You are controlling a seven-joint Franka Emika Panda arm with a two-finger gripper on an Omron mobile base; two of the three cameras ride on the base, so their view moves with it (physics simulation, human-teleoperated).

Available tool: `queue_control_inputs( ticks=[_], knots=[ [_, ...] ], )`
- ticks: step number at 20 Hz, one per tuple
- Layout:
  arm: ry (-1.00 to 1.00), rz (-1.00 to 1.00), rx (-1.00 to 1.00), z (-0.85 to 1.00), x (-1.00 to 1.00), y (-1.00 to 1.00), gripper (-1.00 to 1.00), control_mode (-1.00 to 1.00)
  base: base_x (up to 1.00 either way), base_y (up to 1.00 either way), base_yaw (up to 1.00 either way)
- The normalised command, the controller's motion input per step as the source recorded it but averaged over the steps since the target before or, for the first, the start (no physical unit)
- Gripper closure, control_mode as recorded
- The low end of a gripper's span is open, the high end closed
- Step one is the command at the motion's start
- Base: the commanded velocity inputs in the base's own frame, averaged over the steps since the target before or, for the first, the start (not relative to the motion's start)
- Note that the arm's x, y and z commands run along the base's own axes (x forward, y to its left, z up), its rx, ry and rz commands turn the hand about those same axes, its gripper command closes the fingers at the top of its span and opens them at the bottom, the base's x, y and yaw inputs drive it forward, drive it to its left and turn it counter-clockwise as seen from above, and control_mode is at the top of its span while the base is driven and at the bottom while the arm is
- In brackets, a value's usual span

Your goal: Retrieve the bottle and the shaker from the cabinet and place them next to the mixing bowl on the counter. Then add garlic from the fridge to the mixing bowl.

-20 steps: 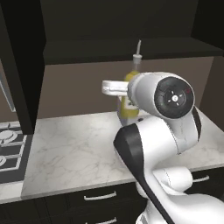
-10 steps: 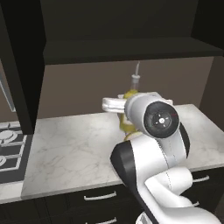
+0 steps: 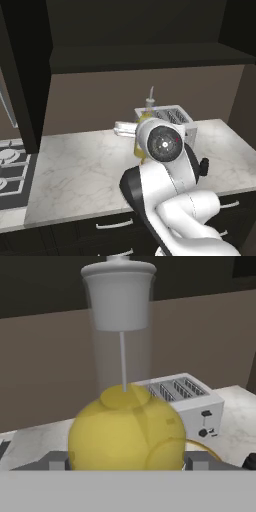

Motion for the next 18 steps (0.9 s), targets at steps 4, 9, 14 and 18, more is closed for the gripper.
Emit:
queue_control_inputs(
  ticks=[4,9,14,18],
  knots=[
    [0.0,-0.06,0.0,-0.49,0.22,0.0,1.0,-1.0,0.0,0.0,0.0],
    [0.0,-0.07,0.01,-0.38,0.21,0.0,1.0,-1.0,0.0,0.0,0.0],
    [0.0,-0.07,0.0,-0.41,0.23,0.0,1.0,-1.0,0.0,0.0,0.0],
    [0.0,-0.07,0.0,-0.42,0.22,0.0,1.0,-1.0,0.0,0.0,0.0]
  ],
)
